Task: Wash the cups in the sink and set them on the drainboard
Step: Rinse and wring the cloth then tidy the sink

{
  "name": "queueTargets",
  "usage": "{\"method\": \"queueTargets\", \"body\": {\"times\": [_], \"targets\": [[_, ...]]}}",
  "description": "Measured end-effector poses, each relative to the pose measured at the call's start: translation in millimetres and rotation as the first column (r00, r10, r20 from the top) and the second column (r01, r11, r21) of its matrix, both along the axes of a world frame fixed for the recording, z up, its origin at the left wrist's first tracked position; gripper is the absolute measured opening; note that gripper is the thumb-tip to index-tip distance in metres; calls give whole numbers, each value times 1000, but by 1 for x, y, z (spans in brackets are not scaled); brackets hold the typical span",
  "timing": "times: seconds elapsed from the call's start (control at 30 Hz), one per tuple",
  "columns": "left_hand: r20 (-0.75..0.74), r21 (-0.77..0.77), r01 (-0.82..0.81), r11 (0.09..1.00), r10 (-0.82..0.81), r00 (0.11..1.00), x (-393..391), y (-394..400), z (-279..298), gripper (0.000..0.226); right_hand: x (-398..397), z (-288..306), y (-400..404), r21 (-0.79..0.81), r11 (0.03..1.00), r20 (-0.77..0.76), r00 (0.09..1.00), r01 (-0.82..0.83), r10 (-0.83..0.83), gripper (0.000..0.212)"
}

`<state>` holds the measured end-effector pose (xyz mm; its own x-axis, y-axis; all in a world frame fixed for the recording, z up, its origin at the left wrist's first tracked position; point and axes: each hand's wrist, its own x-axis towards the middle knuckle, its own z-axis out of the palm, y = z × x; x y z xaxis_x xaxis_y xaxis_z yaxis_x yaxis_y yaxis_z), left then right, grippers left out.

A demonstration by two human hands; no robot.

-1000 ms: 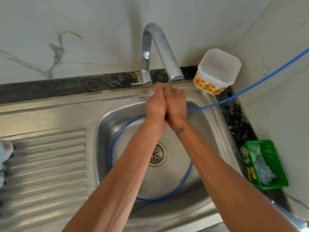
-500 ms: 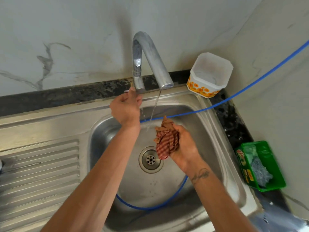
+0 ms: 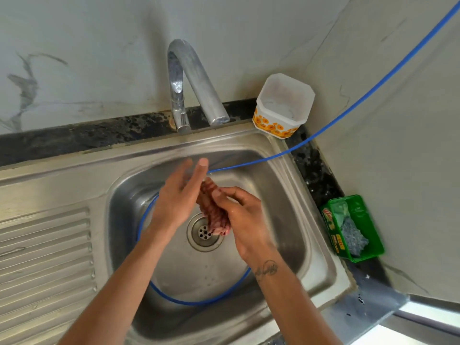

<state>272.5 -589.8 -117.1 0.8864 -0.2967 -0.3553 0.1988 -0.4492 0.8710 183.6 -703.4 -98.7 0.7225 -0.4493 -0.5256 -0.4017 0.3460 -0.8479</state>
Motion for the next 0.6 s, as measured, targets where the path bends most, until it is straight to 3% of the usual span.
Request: {"method": "queueTargets", "body": {"times": [0.03,0.07,0.13,0.2,0.3,0.4,0.5,0.6], "targets": [[-118,-138,-28,990,11,993,-14,3,0,72,-3,2,1,-224,971,-13,997,-82,81,6],[-159,-245,-48,968,9,987,-24,8,-1,66,-6,7,1,-441,882,-35,985,-167,168,4],[-77,-371,48,927,-82,994,-35,17,-7,57,-14,20,-2,-682,679,-53,945,-271,324,7],[19,-384,190,903,-198,980,-35,28,-10,57,-21,37,-4,-751,573,-52,893,-330,446,14],[97,-229,312,922,-297,950,-31,40,0,52,-23,60,-4,-817,442,-90,838,-371,538,21],[15,-281,349,894,-360,933,-29,47,10,44,-19,71,-11,-830,416,-87,823,-372,562,21],[-64,-268,358,894,-388,920,-32,52,13,53,-16,76,-23,-818,412,-82,792,-400,605,18],[-157,-256,332,908,-378,912,-45,51,19,33,-17,75,-24,-836,376,-84,772,-398,631,14]]}}
